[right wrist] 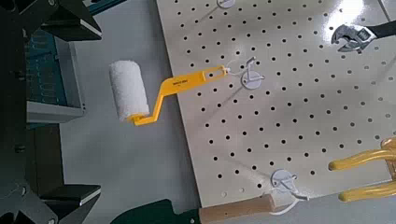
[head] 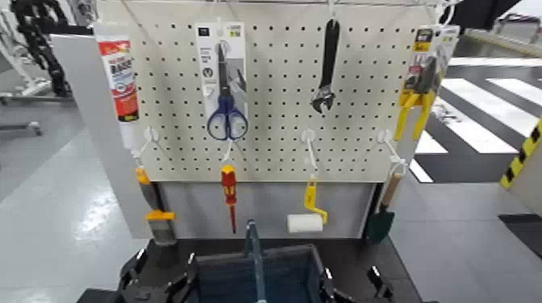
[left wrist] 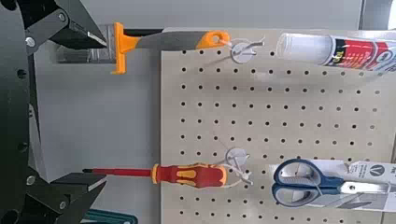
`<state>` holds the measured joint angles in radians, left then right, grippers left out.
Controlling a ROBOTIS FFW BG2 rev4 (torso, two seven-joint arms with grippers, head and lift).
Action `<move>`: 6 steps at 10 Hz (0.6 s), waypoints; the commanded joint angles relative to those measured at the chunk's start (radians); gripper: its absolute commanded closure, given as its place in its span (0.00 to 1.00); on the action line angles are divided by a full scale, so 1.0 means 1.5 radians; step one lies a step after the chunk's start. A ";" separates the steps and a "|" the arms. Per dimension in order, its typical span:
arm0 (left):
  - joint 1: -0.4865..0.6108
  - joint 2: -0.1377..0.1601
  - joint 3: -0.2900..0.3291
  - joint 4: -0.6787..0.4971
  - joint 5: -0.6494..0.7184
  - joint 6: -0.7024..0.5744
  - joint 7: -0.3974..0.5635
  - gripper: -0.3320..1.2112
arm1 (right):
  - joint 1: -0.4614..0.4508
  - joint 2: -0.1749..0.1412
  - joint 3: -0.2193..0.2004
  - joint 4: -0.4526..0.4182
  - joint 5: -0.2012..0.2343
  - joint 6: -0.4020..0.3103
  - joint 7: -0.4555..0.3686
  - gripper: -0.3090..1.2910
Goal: Place the crate on the table.
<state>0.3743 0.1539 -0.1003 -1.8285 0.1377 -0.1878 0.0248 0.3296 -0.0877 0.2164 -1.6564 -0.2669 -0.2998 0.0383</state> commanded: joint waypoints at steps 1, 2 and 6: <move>0.003 0.000 -0.004 0.001 -0.002 -0.006 0.004 0.39 | 0.002 0.001 -0.002 -0.001 0.001 0.000 0.000 0.28; 0.004 0.000 -0.004 0.001 -0.002 -0.006 0.006 0.39 | 0.003 0.001 -0.002 -0.002 0.001 0.000 0.000 0.28; 0.006 -0.001 -0.006 0.002 -0.002 -0.008 0.014 0.39 | 0.005 0.002 -0.004 -0.005 0.003 0.000 0.000 0.28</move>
<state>0.3824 0.1518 -0.1086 -1.8256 0.1350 -0.1991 0.0456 0.3369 -0.0843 0.2104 -1.6637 -0.2628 -0.2991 0.0383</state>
